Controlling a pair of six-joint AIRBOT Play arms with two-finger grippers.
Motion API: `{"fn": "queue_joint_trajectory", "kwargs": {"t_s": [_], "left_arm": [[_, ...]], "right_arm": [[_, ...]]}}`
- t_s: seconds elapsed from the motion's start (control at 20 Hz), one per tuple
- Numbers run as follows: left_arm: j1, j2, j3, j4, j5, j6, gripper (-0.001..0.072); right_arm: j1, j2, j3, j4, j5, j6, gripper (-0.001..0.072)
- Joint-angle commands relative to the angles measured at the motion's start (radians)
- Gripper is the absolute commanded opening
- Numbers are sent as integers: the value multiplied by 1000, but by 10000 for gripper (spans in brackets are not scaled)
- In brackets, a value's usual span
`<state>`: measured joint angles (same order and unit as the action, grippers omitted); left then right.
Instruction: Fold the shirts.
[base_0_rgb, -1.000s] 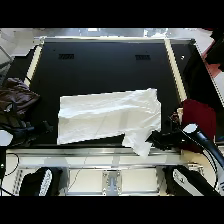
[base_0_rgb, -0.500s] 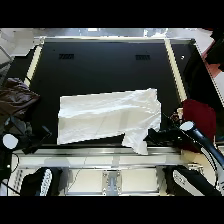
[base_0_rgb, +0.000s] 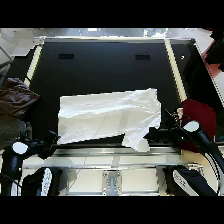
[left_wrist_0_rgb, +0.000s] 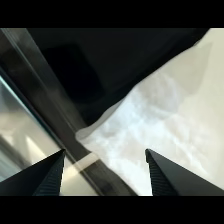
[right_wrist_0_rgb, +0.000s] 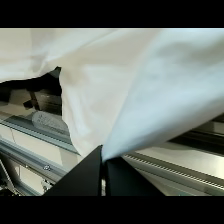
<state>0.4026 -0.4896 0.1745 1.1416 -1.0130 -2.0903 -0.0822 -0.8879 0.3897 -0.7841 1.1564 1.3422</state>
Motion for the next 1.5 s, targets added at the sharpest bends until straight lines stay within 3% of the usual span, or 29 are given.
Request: {"fn": "queue_joint_trajectory", "kwargs": {"t_s": [0.0, 0.1, 0.25, 0.35, 0.4, 0.45, 0.6, 0.75, 0.95, 1.1, 1.25, 1.35, 1.45], "left_arm": [[4, -39, -20, -82, 48, 62, 530], [4, -89, -20, -111, 69, 84, 526], [4, -150, -20, -174, 100, 152, 377], [4, -171, -20, -193, 140, 188, 220], [4, -172, -19, -193, 152, 193, 91], [4, -168, -13, -196, 154, 209, 10], [4, -93, 57, -292, 114, 356, 10], [4, 56, 159, -264, 77, 371, 9], [4, 123, 290, -115, 41, 364, 8], [3, 19, 401, -116, 47, 455, 8], [-12, -191, 549, -120, 104, 529, 7], [-68, -351, 664, -119, 109, 586, 7], [-145, -496, 752, -75, 109, 587, 7]], "right_arm": [[1, 7, 1, 2, 5, 0, 19], [1, 7, 1, 3, 6, 0, 20], [1, 7, 1, 6, 6, 0, 19], [1, 7, 1, 10, 6, 0, 19], [1, 7, 1, 16, 6, 0, 19], [1, 7, 2, 27, 7, -1, 19], [1, 8, 78, -13, 89, -1, 18], [1, 9, 224, -68, 225, 10, 18], [1, 9, 386, -76, 251, 37, 17], [2, 6, 475, -108, 205, 55, 16], [2, -30, 542, -121, 54, 55, 14], [2, -106, 590, -121, -11, 54, 15], [18, -208, 639, -127, -53, 50, 15]]}}
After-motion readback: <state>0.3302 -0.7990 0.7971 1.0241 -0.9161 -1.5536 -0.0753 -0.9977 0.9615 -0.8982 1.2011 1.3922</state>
